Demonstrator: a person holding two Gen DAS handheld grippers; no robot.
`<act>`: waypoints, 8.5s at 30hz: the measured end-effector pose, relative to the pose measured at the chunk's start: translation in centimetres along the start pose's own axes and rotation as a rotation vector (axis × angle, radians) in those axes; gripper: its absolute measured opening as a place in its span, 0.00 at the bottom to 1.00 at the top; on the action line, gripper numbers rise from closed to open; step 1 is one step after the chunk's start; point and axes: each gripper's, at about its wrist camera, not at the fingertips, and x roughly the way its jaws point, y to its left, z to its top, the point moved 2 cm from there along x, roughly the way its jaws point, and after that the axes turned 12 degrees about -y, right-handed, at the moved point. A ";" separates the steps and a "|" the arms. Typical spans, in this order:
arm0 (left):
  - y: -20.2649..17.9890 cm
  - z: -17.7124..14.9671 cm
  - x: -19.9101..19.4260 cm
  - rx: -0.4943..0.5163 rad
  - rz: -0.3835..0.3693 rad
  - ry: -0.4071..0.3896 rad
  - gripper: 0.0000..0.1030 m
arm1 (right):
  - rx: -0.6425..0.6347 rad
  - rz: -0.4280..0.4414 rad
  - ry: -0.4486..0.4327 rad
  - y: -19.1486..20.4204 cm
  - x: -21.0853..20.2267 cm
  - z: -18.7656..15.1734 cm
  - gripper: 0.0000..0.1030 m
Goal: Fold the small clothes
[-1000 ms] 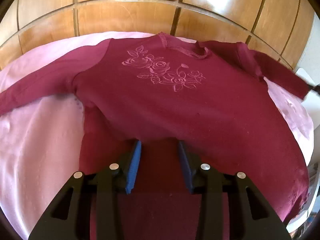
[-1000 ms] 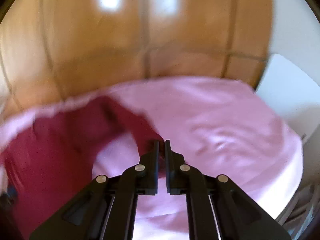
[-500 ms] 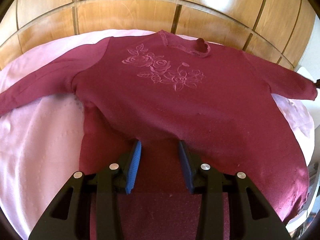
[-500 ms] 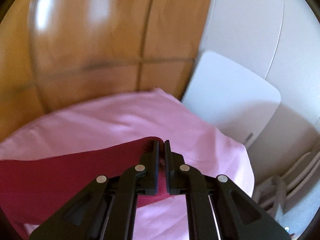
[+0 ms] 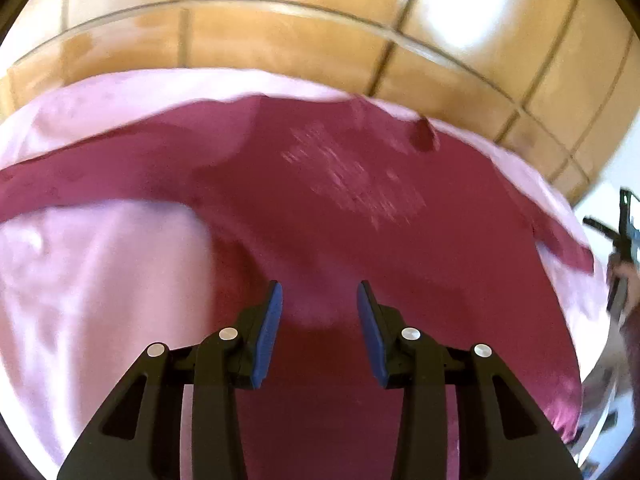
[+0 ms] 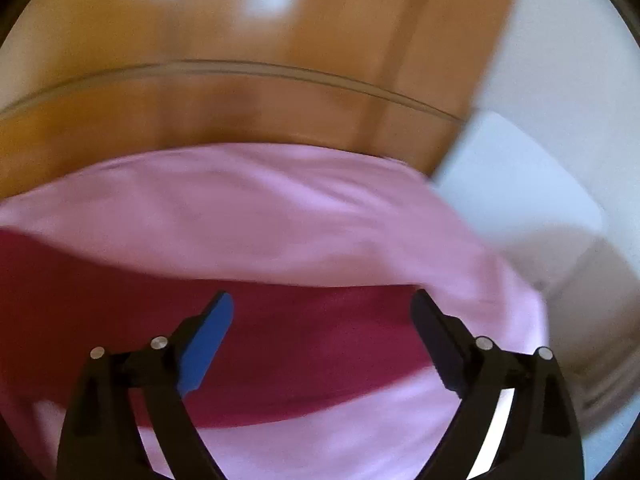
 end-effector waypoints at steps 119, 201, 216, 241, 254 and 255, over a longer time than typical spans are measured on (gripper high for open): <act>-10.6 -4.4 -6.8 0.427 0.210 -0.187 0.60 | 0.060 0.503 0.072 13.9 -12.2 -14.3 0.98; 0.7 3.3 -0.9 -0.114 -0.065 -0.100 0.70 | -0.082 0.767 -0.005 23.7 -14.3 -0.4 0.91; -1.8 7.9 10.9 -0.128 -0.097 0.028 0.57 | -0.077 0.580 0.086 16.3 -11.1 -9.8 0.98; 1.9 5.9 8.9 -0.037 0.069 -0.035 0.08 | 0.072 0.584 0.041 18.4 -9.2 -1.2 0.98; 3.0 4.7 9.4 -0.048 0.090 -0.034 0.12 | -0.049 0.464 0.120 21.8 -5.4 -5.4 0.98; 3.3 4.8 8.9 -0.081 0.080 -0.023 0.12 | -0.047 0.465 0.119 21.7 -5.5 -5.5 0.98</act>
